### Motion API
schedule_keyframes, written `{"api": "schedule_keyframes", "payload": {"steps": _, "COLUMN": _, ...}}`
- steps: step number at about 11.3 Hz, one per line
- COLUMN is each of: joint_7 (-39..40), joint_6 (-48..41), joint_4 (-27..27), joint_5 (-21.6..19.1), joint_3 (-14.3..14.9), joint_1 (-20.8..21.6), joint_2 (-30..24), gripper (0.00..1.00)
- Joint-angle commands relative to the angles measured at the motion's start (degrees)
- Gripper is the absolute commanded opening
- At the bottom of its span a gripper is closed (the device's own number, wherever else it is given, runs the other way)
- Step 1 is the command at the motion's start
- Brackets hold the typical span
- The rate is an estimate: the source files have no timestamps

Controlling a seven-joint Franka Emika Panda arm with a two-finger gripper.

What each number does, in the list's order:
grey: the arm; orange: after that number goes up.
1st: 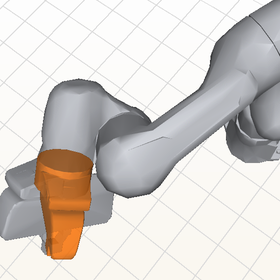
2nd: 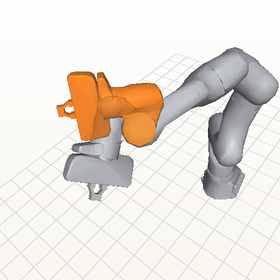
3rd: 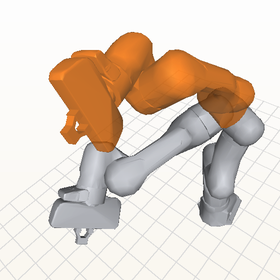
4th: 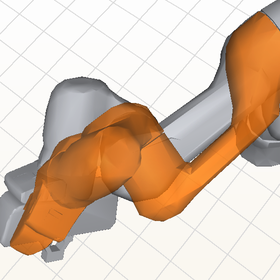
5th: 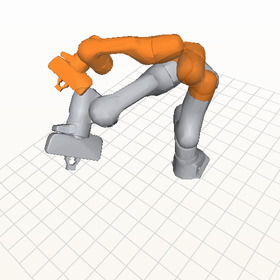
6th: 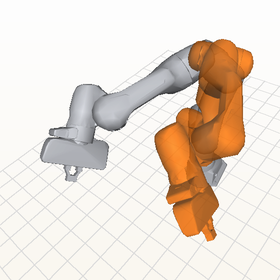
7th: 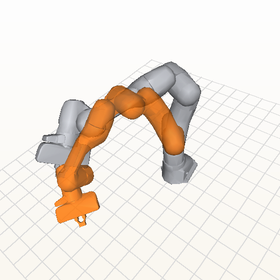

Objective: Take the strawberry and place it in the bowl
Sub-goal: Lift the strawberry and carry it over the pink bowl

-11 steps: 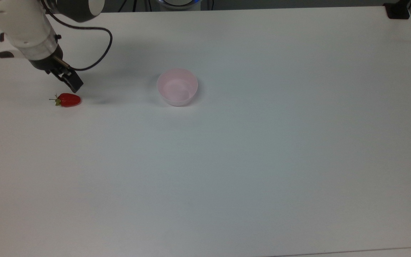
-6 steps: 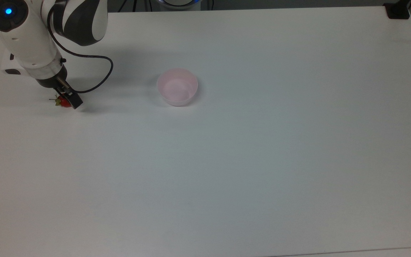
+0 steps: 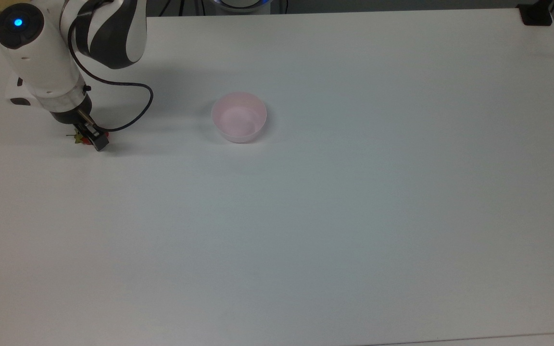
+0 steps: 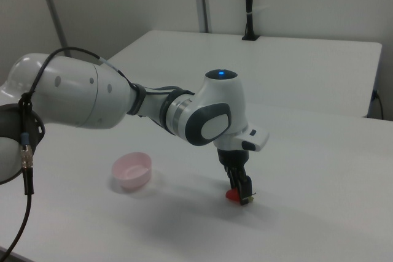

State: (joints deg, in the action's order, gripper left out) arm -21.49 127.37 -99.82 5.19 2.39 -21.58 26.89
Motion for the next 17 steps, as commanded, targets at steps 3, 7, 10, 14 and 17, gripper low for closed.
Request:
{"api": "schedule_keyframes", "payload": {"steps": 3, "joint_7": -0.1, "joint_6": 2.1, "joint_4": -0.5, "joint_5": -1.0, "joint_3": 0.2, "joint_1": 0.1, "joint_2": -0.5, "gripper": 0.42}}
{"api": "schedule_keyframes", "payload": {"steps": 7, "joint_7": 5.9, "joint_6": 0.0, "joint_4": -0.2, "joint_5": -0.2, "joint_3": -0.6, "joint_1": 3.3, "joint_2": -3.3, "gripper": 0.43}}
{"api": "schedule_keyframes", "payload": {"steps": 10, "joint_7": 16.8, "joint_6": -10.4, "joint_4": -0.4, "joint_5": -0.1, "joint_3": -0.7, "joint_1": 10.7, "joint_2": -8.7, "gripper": 0.43}}
{"api": "schedule_keyframes", "payload": {"steps": 14, "joint_7": 15.7, "joint_6": -17.1, "joint_4": -3.5, "joint_5": -0.2, "joint_3": -0.7, "joint_1": 21.2, "joint_2": -13.4, "gripper": 0.43}}
{"api": "schedule_keyframes", "payload": {"steps": 17, "joint_7": 11.0, "joint_6": -17.1, "joint_4": -8.7, "joint_5": 0.0, "joint_3": -0.7, "joint_1": 26.3, "joint_2": -15.1, "gripper": 0.46}}
